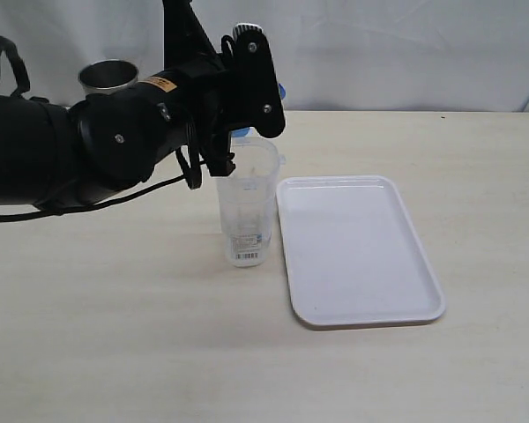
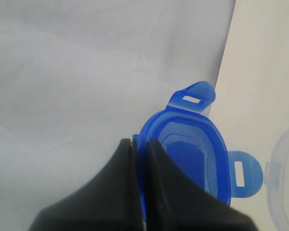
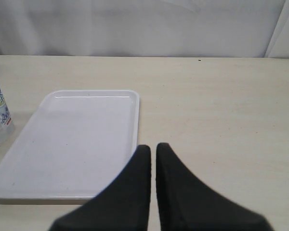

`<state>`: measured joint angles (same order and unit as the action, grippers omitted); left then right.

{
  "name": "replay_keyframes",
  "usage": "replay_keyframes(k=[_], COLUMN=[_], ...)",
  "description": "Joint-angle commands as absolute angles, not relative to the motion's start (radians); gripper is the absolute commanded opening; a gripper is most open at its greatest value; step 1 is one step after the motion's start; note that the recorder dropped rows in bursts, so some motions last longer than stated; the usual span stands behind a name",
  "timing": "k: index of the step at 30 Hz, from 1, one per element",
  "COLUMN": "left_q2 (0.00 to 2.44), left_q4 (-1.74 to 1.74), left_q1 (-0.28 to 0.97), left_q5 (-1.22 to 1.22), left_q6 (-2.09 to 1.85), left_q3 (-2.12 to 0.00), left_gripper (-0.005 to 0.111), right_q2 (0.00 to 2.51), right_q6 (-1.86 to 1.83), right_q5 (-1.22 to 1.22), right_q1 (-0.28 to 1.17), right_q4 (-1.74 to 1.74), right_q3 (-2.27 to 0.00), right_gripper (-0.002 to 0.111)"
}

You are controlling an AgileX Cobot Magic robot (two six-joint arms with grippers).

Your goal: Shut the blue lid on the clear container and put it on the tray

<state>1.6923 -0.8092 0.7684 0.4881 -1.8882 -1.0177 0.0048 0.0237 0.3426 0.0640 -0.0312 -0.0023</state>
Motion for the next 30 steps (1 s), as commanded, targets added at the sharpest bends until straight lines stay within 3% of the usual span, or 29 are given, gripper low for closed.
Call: replay_keyframes(k=[1, 6, 30], left_q2=[1.693, 1.683, 1.683], left_q4=[-0.800, -0.814, -0.875], left_q1=[0.771, 0.827, 0.827], left_q5=[0.506, 0.578, 0.618], left_q6=[-1.895, -1.992, -1.984], left_q3=[-1.019, -1.001, -1.001], left_gripper=[0.000, 0.000, 0.000], right_q2=[0.000, 0.000, 0.000], right_q6=[0.018, 0.018, 0.018], right_q5=[0.343, 0.343, 0.343], right_q1=[0.057, 0.057, 0.057], right_q4=[-0.031, -0.031, -0.031], right_q3=[0.000, 0.000, 0.000], right_gripper=[0.005, 0.005, 0.005])
